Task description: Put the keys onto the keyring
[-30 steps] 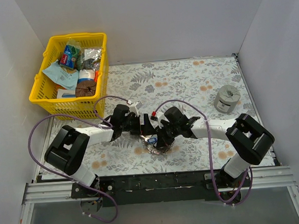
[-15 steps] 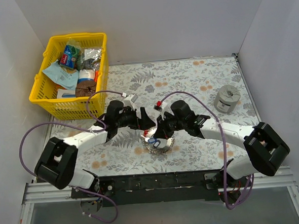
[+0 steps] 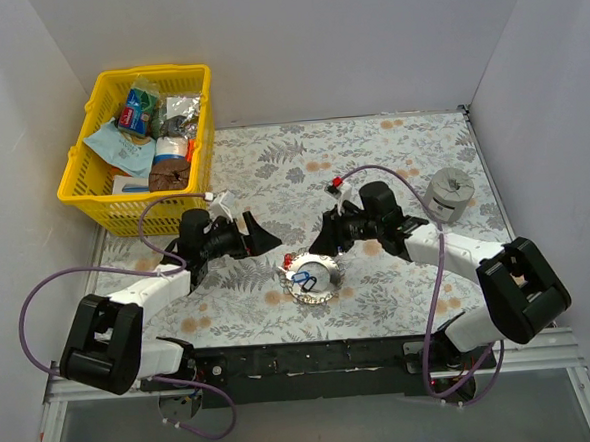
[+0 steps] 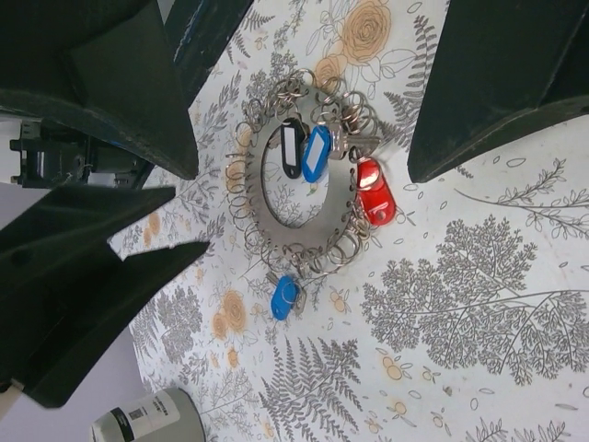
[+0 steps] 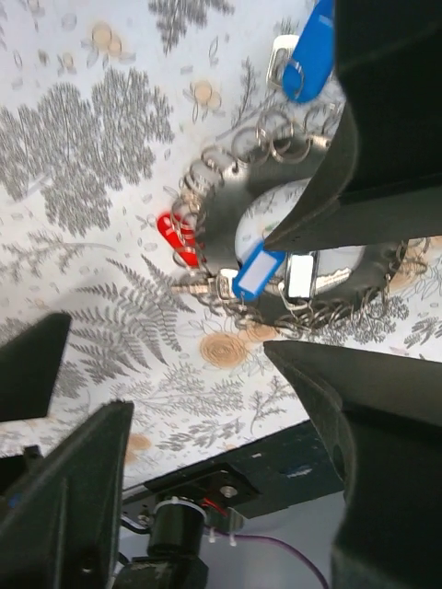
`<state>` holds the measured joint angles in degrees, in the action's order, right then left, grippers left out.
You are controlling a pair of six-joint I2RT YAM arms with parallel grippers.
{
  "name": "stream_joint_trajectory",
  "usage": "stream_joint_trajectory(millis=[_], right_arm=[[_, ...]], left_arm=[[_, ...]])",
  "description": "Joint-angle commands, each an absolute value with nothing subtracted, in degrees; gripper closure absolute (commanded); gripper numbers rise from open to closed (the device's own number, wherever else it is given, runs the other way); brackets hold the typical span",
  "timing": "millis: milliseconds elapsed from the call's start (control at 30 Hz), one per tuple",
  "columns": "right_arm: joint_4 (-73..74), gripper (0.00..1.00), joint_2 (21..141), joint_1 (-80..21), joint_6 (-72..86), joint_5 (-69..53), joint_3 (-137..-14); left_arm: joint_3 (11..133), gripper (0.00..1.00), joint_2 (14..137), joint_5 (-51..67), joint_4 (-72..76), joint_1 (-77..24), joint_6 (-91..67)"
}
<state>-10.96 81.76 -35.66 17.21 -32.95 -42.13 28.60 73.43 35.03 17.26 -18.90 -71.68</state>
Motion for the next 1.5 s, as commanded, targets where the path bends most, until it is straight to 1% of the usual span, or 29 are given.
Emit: stream_joint_trajectory(millis=[0,100,133,200,267,467,567,600,667,700,800,1033,1200,1467], right_arm=[[-15.6,0.46,79.6,-31.9,18.4,-34.9,-40.8],[-13.7,0.43,80.0,-31.4,16.7,-35.0,-41.5],[-13.3,0.36,80.1,-31.4,16.2,-35.2,-41.4],[-13.8,0.28,80.4,-31.5,15.6,-35.3,-41.0],[-13.3,0.28,80.9,-31.4,15.5,-35.3,-41.2],[-10.8,0.35,83.7,-32.6,14.2,-34.2,-43.6],[-7.9,0.41,85.9,-34.4,12.5,-33.3,-46.5],[-7.0,0.45,86.3,-35.8,12.2,-33.1,-47.0],[-6.2,0.47,87.4,-37.6,12.0,-33.0,-48.2],[-5.5,0.51,87.9,-38.2,12.0,-33.3,-48.5],[-4.7,0.54,88.9,-40.7,12.8,-33.6,-49.1],[-7.0,0.56,91.1,-44.0,16.6,-35.1,-46.8],[-8.8,0.52,93.5,-45.4,17.3,-34.7,-46.8],[-7.8,0.53,97.9,-45.5,17.8,-34.2,-48.3]], left_arm=[[27.2,0.02,71.6,38.1,20.4,-17.8,-73.7],[26.9,0.02,72.2,39.0,20.6,-17.7,-73.6],[26.6,0.02,72.4,39.1,21.3,-17.7,-73.7],[26.6,0.02,72.8,39.1,21.1,-17.7,-73.7],[26.9,0.02,74.1,40.2,20.8,-17.7,-73.8],[27.3,0.03,77.7,41.9,21.4,-17.7,-74.4],[27.4,0.04,77.8,42.5,21.8,-17.7,-74.4],[27.3,0.04,77.6,42.1,22.0,-17.7,-74.4],[27.4,0.04,77.3,41.5,21.1,-17.7,-73.9],[27.5,0.04,76.9,41.2,20.7,-17.7,-73.7],[27.2,0.04,75.9,40.3,20.0,-17.7,-73.2],[27.4,0.04,76.4,38.9,18.5,-17.7,-72.6],[27.1,0.04,76.4,39.1,19.4,-17.7,-73.4],[27.4,0.04,73.9,37.7,16.4,-17.7,-72.0]])
